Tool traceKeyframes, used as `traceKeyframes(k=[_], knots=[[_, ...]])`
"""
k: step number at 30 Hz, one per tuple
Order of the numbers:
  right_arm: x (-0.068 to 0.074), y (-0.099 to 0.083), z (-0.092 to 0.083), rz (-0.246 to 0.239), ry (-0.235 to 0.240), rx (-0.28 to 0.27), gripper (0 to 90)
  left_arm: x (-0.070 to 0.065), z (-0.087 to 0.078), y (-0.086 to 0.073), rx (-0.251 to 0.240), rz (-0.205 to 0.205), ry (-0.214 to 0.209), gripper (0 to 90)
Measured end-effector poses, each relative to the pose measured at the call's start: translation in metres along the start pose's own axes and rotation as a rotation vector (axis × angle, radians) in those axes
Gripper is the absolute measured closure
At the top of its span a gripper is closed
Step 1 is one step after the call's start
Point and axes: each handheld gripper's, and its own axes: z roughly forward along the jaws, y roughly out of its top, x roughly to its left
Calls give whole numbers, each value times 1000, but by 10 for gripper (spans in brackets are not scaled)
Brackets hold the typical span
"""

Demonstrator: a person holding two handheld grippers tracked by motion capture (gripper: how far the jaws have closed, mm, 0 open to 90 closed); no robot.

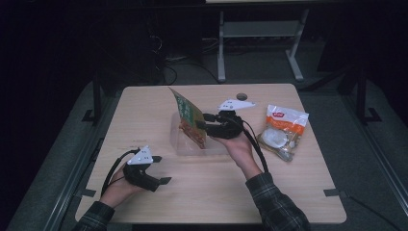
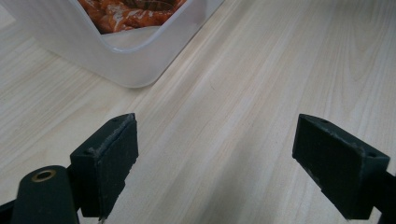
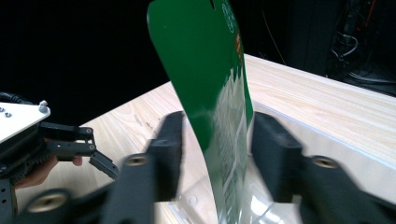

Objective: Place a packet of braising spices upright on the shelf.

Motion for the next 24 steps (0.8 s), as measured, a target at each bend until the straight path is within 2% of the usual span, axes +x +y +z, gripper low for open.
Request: traceKeyframes(k=[3, 5, 10, 11, 18, 22, 24], knots=[[3, 1, -6, -22, -2, 22, 384, 0, -1, 0, 4, 0, -2, 139], [6, 1, -9, -40, -1, 47, 363, 0, 0, 0, 1, -1, -2, 139], [13, 0, -21, -66, -6, 54, 341, 0, 0, 0, 11, 7, -3, 139], [14, 0, -26, -87, -16, 54, 329, -1, 0, 0, 7, -2, -8, 139], [12, -4, -43, -93, -31, 78, 318, -1, 1, 0, 4, -9, -10, 139], [10, -10, -55, -123, -18, 87, 321, -1, 1, 1, 5, -4, -12, 139], [10, -15, -64, -135, 3, 99, 323, -1, 1, 1, 5, 1, -14, 139]])
